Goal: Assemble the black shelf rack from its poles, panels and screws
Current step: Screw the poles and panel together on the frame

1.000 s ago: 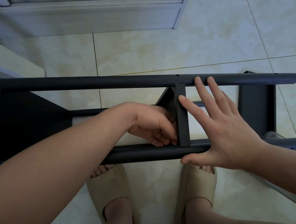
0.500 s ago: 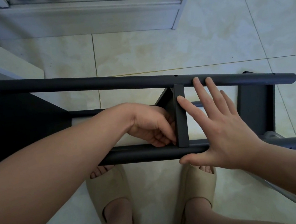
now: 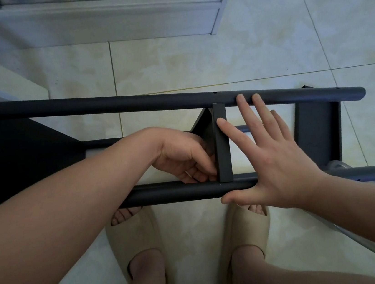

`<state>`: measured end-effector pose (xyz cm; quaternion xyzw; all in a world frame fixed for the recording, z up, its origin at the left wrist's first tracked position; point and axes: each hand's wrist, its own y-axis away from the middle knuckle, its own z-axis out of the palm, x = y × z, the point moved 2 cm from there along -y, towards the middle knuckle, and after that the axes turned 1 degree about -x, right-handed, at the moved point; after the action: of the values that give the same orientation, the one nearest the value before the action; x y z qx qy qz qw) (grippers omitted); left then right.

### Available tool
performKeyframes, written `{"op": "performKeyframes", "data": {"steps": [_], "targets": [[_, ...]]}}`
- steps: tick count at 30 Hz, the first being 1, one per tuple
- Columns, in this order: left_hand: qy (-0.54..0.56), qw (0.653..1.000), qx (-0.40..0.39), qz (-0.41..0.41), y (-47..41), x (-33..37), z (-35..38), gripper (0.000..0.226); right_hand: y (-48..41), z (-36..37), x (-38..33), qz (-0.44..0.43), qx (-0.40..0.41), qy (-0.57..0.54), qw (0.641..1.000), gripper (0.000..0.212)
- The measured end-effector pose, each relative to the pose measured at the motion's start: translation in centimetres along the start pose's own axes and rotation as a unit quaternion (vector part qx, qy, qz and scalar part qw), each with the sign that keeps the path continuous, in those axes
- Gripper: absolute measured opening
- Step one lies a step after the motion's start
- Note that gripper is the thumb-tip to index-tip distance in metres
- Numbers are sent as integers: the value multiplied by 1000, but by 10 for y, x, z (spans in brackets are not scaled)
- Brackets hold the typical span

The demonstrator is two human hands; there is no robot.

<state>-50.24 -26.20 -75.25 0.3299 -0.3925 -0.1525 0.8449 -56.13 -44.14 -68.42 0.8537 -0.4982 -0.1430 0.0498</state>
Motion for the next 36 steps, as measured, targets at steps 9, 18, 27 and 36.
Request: {"op": "performKeyframes", "data": {"steps": [9,18,27,36], "targets": [[27,999,8,18,-1,-2,4,21,0,2,2,-1,6,0,1000,118],[6,998,48,38,4,2,13,22,1,2,3,0,-3,8,1000,119],[-3,997,58,44,6,4,14,30,0,1,0,1,-4,5,1000,120],[-73,994,78,-4,7,6,11,13,0,0,-1,1,-3,-3,1000,119]]}}
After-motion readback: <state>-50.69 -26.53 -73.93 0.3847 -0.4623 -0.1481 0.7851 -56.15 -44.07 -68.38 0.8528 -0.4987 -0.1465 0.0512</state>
